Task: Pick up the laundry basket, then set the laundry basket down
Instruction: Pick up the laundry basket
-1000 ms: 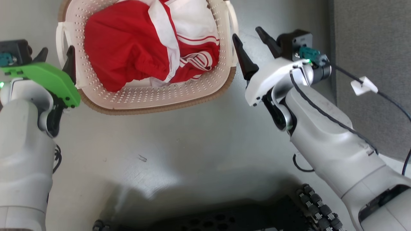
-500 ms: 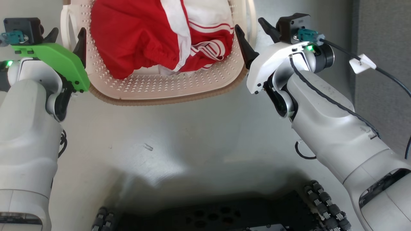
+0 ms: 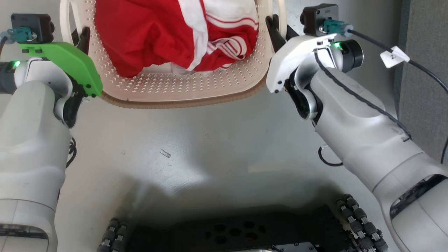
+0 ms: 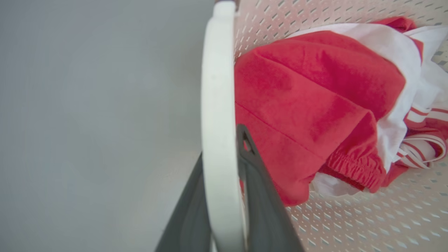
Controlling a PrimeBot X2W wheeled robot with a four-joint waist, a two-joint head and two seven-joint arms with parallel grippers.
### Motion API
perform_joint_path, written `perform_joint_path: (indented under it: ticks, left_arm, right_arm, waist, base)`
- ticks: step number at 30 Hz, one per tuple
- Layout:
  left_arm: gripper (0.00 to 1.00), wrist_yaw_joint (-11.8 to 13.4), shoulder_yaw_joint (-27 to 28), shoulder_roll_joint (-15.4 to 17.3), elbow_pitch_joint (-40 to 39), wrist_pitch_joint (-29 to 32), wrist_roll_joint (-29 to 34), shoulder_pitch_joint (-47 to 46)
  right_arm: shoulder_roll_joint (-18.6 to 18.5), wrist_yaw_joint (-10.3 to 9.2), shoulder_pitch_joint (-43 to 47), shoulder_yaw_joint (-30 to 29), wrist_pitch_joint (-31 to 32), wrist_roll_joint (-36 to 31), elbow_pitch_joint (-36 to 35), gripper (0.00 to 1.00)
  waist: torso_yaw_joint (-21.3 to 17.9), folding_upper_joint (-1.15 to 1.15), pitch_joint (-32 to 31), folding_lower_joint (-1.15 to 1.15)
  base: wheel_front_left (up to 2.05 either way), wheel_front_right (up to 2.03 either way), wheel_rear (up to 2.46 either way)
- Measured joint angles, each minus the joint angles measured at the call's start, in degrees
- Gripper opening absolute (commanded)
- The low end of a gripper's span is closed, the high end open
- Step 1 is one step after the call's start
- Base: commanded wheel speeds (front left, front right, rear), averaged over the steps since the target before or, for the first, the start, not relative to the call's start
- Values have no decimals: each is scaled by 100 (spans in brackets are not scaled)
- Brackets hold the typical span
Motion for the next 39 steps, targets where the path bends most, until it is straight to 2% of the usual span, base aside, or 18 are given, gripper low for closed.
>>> perform_joint_path:
  ticks: [14, 29, 39]
  left_arm:
    - [0, 1, -212, -129, 400, -177, -291, -50]
    - [0, 1, -382, -446, 946, -211, -644, 193]
    - [0, 1, -439, -657, 1287, -179, -888, 605]
  right_arm:
    - [35, -41, -125, 266, -129, 245, 412, 0]
    - [42, -35, 182, 526, -231, 534, 815, 0]
    - [49, 116, 617, 667, -240, 793, 1058, 0]
  waist:
    - [-18, 0, -150, 0]
    - [1, 0, -819, 0]
    - [45, 0, -1455, 0]
  base:
    - [0, 0, 0]
    - [0, 0, 0]
    - [0, 0, 0]
